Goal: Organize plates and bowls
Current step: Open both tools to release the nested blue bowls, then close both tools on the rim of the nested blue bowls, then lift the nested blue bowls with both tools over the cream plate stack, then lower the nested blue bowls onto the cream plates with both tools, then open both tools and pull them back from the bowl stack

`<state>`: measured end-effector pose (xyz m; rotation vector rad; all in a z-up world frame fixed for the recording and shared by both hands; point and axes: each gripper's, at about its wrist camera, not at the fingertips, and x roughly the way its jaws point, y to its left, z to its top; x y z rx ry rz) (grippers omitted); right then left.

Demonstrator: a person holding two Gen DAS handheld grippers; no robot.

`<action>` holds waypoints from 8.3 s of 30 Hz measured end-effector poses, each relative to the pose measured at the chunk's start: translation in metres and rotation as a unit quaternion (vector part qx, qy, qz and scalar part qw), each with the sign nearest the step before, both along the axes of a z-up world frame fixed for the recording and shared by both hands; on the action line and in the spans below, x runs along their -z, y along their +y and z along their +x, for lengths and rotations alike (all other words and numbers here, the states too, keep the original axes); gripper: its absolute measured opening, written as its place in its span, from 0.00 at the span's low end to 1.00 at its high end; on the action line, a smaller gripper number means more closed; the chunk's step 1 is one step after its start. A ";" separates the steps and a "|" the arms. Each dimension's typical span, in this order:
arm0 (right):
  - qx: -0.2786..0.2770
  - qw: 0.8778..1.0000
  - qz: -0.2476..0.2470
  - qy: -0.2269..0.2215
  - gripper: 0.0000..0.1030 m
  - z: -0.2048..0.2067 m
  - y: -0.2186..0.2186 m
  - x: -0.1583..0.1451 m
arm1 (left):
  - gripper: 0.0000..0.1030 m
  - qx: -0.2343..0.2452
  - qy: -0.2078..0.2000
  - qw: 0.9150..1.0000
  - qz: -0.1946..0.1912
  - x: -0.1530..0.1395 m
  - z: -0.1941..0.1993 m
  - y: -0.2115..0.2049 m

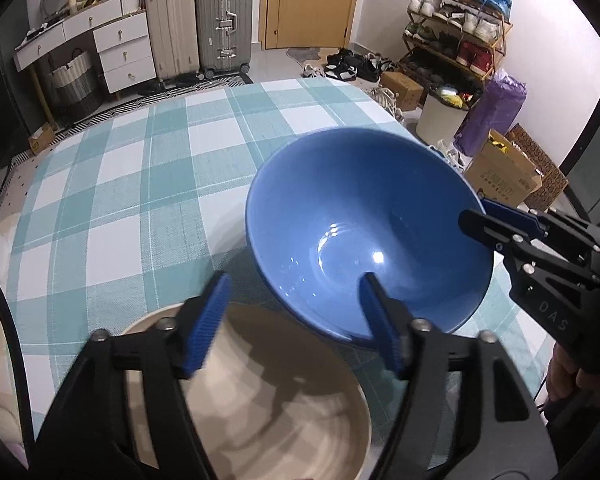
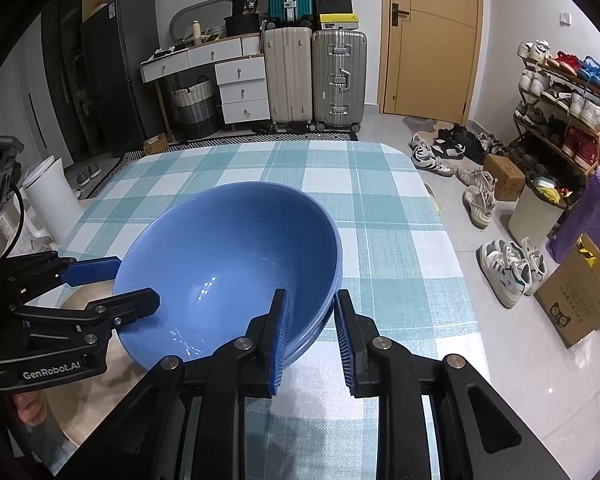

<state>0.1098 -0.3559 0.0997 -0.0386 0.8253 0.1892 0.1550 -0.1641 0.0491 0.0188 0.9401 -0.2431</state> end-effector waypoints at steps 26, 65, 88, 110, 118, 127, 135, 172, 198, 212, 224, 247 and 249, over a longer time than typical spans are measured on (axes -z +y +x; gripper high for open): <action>0.037 0.998 0.043 0.012 0.96 0.005 -0.016 0.010 | 0.99 -0.058 0.003 0.996 -0.060 0.009 0.011 0.045; -0.005 0.987 0.147 0.058 0.51 0.015 -0.005 0.036 | 0.36 -0.013 0.054 0.989 -0.135 0.031 0.034 0.025; 0.004 0.991 0.123 0.049 0.45 0.008 -0.004 0.028 | 0.34 -0.009 0.032 0.994 -0.104 0.022 0.025 0.018; 0.003 0.994 0.110 0.016 0.45 -0.015 -0.003 0.000 | 0.34 0.001 -0.008 0.995 -0.095 -0.011 -0.004 0.019; -0.002 0.994 0.108 0.002 0.45 -0.028 0.002 -0.012 | 0.34 -0.002 -0.023 0.995 -0.093 -0.023 -0.023 0.024; -0.008 0.994 0.106 -0.010 0.45 -0.041 0.006 -0.021 | 0.35 -0.007 -0.036 0.995 -0.090 -0.035 -0.046 0.026; -0.015 0.995 0.102 -0.017 0.45 -0.052 0.013 -0.028 | 0.34 -0.015 -0.046 0.995 -0.089 -0.043 -0.068 0.034; -0.103 0.990 0.097 -0.004 0.45 -0.060 0.114 -0.013 | 0.35 -0.121 -0.057 0.989 -0.067 -0.034 -0.134 0.136; -0.117 0.989 0.088 0.020 0.45 -0.056 0.128 0.011 | 0.35 -0.128 -0.032 0.989 -0.066 -0.005 -0.127 0.145; -0.117 0.988 0.101 0.024 0.45 -0.051 0.124 0.014 | 0.35 -0.129 -0.029 0.989 -0.064 -0.007 -0.131 0.145; -0.126 0.987 0.095 0.022 0.47 -0.054 0.124 0.016 | 0.42 -0.121 -0.034 0.990 -0.062 -0.008 -0.129 0.146; -0.169 0.980 0.089 -0.056 0.99 -0.078 0.119 -0.010 | 0.99 -0.141 -0.140 0.980 -0.028 -0.039 -0.184 0.174; -0.171 0.979 0.086 -0.065 0.99 -0.082 0.119 -0.012 | 0.99 -0.134 -0.153 0.979 -0.034 -0.042 -0.192 0.175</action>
